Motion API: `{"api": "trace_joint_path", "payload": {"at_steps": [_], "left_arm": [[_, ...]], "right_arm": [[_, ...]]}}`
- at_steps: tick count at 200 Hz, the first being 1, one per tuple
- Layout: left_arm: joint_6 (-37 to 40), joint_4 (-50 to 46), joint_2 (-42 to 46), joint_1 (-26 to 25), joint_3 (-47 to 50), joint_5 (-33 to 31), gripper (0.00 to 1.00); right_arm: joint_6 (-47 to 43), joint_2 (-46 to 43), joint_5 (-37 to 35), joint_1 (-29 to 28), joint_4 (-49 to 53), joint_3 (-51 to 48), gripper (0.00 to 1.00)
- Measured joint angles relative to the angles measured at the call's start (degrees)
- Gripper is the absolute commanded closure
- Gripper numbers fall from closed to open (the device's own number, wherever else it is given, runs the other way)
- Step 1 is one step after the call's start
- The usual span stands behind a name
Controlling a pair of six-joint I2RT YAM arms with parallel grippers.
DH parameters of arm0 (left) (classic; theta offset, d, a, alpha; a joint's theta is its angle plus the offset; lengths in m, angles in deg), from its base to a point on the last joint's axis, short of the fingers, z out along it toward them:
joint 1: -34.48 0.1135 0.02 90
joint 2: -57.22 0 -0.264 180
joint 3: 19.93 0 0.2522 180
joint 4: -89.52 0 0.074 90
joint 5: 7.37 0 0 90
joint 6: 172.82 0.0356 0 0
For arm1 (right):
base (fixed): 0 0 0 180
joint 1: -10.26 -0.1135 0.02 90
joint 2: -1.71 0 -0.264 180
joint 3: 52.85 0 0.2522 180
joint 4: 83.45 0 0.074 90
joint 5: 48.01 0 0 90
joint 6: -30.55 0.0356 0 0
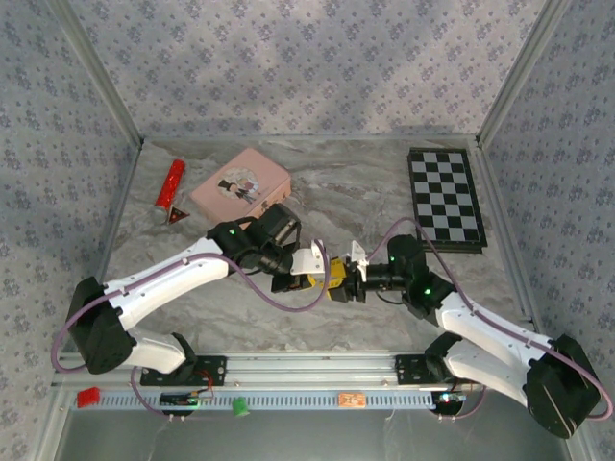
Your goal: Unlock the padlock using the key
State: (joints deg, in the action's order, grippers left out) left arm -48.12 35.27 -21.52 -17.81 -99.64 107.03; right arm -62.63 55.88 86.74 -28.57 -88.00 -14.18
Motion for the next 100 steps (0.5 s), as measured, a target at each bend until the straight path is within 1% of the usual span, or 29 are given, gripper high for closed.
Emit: {"api": "trace_joint_path", "payload": {"at_steps": [26, 74, 100], "left_arm": [[0.0, 0.0, 0.0, 0.0, 0.0, 0.0, 0.99], [0.0, 0.2, 0.9, 0.0, 0.0, 0.0, 0.99], [0.0, 0.2, 1.4, 0.0, 0.0, 0.0, 0.99]], "right_arm": [[0.3, 1.6, 0.0, -0.5, -0.4, 0.0, 0.71], [0.3, 2.6, -0.3, -0.6, 0.1, 0.0, 0.76], [0.3, 2.6, -0.5, -0.6, 0.3, 0.0, 0.83]]}}
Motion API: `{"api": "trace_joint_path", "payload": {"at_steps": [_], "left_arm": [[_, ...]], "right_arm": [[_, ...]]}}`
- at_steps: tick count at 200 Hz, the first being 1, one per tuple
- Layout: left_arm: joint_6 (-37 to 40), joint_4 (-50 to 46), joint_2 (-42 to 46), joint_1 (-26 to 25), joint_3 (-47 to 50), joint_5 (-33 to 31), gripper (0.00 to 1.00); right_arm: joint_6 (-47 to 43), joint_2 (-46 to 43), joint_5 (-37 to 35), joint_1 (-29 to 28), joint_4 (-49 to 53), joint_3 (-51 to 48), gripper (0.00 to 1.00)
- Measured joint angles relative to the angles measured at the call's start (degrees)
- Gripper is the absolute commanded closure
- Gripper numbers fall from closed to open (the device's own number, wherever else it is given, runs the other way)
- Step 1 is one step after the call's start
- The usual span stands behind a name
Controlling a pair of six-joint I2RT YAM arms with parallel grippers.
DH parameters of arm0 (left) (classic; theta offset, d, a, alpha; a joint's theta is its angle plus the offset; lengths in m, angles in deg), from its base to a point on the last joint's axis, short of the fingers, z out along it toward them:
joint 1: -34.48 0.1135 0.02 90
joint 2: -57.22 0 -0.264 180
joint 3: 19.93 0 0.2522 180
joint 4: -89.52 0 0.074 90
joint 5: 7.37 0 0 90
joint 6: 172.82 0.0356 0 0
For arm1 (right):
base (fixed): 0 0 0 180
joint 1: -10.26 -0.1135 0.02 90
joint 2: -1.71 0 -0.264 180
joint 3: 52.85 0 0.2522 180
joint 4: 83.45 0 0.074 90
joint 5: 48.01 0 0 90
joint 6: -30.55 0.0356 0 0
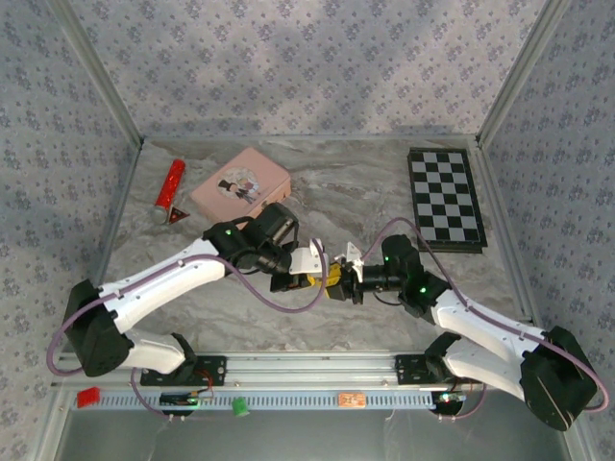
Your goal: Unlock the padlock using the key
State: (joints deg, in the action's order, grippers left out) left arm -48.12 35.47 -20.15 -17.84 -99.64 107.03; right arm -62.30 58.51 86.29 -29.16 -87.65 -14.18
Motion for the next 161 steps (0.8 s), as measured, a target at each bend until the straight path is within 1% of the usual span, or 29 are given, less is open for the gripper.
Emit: {"api": "trace_joint_path", "payload": {"at_steps": [47, 66, 85, 114, 140, 161], "left_arm": [[0.2, -0.1, 0.0, -0.2, 0.0, -0.2, 0.99], [0.4, -0.2, 0.0, -0.2, 0.0, -0.2, 0.99], [0.5, -0.2, 0.0, -0.2, 0.0, -0.2, 0.99], [0.5, -0.1, 0.0, -0.2, 0.0, -0.2, 0.98], [0.4, 0.3, 0.2, -0.3, 0.1, -0.3, 0.89], [0.4, 2.6, 1.6, -0.3, 1.7, -0.6, 0.78]], "right_arm": [[0.0, -0.3, 0.0, 0.0, 0.3, 0.0, 0.91], [-0.1, -0.6, 0.1, 0.0, 0.8, 0.0, 0.97], [-0.2, -0.9, 0.0, 0.1, 1.3, 0.0, 1.0], [-0.2, -1.1, 0.0, 0.1, 1.7, 0.0, 1.0], [-0.2, -1.6, 0.0, 0.2, 2.1, 0.0, 1.0], [-0.2, -2.5, 0.0, 0.5, 2.5, 0.0, 1.0]]}}
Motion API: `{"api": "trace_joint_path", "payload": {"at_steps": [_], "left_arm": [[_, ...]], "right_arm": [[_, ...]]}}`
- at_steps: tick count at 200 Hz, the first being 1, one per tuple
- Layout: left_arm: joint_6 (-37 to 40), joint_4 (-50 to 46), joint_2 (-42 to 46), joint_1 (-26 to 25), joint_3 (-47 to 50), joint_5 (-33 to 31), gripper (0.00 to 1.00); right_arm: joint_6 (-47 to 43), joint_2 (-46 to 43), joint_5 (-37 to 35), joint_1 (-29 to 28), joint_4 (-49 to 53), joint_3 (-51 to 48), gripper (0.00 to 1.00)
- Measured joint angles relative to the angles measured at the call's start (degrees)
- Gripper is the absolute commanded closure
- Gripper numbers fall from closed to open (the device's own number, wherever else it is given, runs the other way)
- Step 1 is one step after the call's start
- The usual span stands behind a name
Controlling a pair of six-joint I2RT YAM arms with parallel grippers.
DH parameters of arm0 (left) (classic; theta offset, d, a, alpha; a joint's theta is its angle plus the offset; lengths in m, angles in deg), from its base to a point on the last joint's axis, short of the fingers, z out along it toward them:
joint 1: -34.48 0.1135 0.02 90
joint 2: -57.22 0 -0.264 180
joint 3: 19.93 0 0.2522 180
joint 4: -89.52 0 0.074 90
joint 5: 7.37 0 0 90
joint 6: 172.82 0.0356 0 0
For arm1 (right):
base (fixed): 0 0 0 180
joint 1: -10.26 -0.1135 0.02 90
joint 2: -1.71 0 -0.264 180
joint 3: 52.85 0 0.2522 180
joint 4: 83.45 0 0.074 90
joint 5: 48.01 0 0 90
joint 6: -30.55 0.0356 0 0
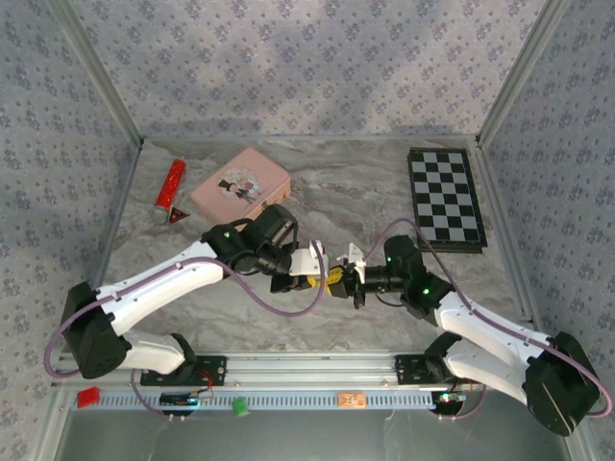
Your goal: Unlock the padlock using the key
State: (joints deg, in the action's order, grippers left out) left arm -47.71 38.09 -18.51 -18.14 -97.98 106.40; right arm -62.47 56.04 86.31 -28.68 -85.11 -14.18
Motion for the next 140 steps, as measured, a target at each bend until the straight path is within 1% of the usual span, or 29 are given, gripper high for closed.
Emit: {"api": "trace_joint_path", "payload": {"at_steps": [21, 50, 72, 94, 122, 140], "left_arm": [[-0.6, 2.9, 2.6, 0.4, 2.7, -0.2, 0.67], [-2.8, 8.0, 7.2, 2.4, 7.0, 0.4, 0.57], [-6.7, 12.9, 10.1, 6.2, 9.9, 1.8, 0.56], [-10.9, 16.3, 10.3, 9.2, 10.3, 4.2, 0.55], [-14.8, 17.3, 8.6, 9.5, 9.3, 7.9, 0.61], [-15.5, 17.3, 6.4, 9.5, 8.5, 9.9, 0.62]], "right_arm": [[0.3, -1.0, -0.2, 1.2, 0.2, 0.0, 1.0], [0.9, -2.7, -0.9, 2.9, 0.0, -0.8, 1.0], [0.9, -3.9, -1.8, 3.1, -0.1, -1.9, 1.0], [0.8, -5.0, -2.8, 3.1, -0.3, -2.8, 1.0], [0.8, -6.0, -4.3, 3.1, -1.2, -3.6, 1.0], [0.8, -6.3, -4.8, 3.1, -1.6, -3.6, 1.0]]}}
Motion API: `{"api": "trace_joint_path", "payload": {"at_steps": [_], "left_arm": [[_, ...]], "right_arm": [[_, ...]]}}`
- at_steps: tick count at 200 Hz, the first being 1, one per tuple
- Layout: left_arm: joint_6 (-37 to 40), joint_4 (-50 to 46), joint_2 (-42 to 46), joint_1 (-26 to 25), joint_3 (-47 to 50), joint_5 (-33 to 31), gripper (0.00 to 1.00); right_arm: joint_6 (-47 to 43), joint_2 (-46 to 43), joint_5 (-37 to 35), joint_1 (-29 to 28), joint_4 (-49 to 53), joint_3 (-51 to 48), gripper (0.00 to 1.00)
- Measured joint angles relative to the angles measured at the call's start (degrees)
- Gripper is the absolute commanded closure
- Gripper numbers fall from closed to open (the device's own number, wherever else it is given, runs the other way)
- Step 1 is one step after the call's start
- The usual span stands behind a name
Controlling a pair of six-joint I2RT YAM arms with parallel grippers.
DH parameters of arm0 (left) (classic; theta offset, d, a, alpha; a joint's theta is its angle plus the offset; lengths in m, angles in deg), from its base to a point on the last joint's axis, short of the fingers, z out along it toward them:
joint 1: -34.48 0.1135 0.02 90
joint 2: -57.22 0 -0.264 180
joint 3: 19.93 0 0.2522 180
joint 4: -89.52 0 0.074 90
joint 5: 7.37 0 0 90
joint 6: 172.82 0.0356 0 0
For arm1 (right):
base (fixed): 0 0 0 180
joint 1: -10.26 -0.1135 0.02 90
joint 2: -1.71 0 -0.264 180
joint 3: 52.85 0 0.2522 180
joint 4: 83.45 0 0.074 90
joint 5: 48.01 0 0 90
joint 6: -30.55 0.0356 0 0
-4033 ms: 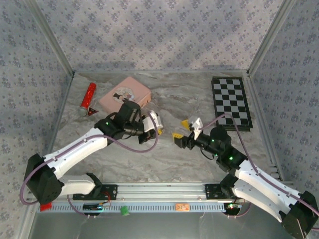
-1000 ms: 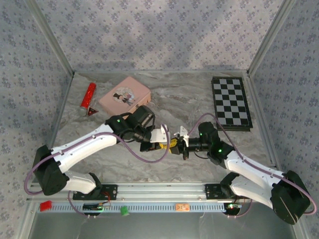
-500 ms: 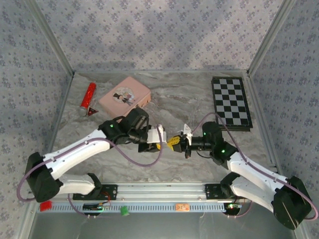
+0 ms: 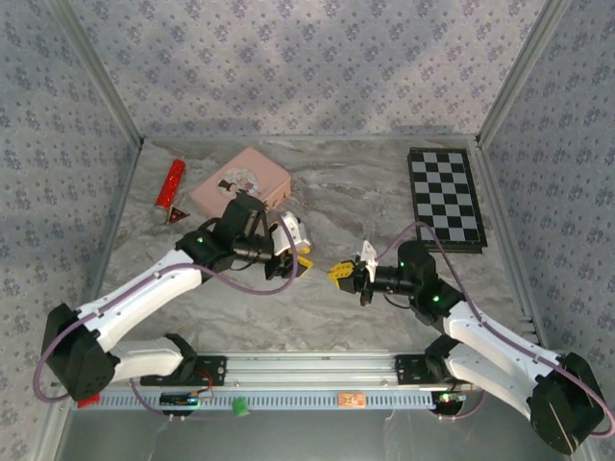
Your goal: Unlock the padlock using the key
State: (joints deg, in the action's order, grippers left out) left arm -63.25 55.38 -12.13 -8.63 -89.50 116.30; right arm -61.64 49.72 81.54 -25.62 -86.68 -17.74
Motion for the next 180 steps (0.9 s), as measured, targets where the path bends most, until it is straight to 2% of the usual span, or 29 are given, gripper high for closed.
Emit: {"api": "trace_joint_path", "payload": {"at_steps": [32, 64, 124, 180], "left_arm": [[-0.9, 0.5, -0.5, 0.0, 0.1, 1.4, 0.61], [-3.9, 4.2, 0.8, 1.4, 2.7, 1.4, 0.61], [-16.2, 13.1, 3.5, 6.7, 7.1, -6.6, 0.59], [-21.9, 17.6, 7.2, 8.3, 11.3, -9.3, 0.58]], "right_arm": [[2.1, 0.0, -0.2, 0.3, -1.9, 0.0, 1.0], [9.5, 1.3, -0.4, 2.8, -7.2, -0.3, 1.0], [28.5, 6.4, -1.6, 7.0, -18.5, -2.4, 1.0], [40.8, 10.7, 3.5, 10.4, -26.7, -2.8, 1.0]]}}
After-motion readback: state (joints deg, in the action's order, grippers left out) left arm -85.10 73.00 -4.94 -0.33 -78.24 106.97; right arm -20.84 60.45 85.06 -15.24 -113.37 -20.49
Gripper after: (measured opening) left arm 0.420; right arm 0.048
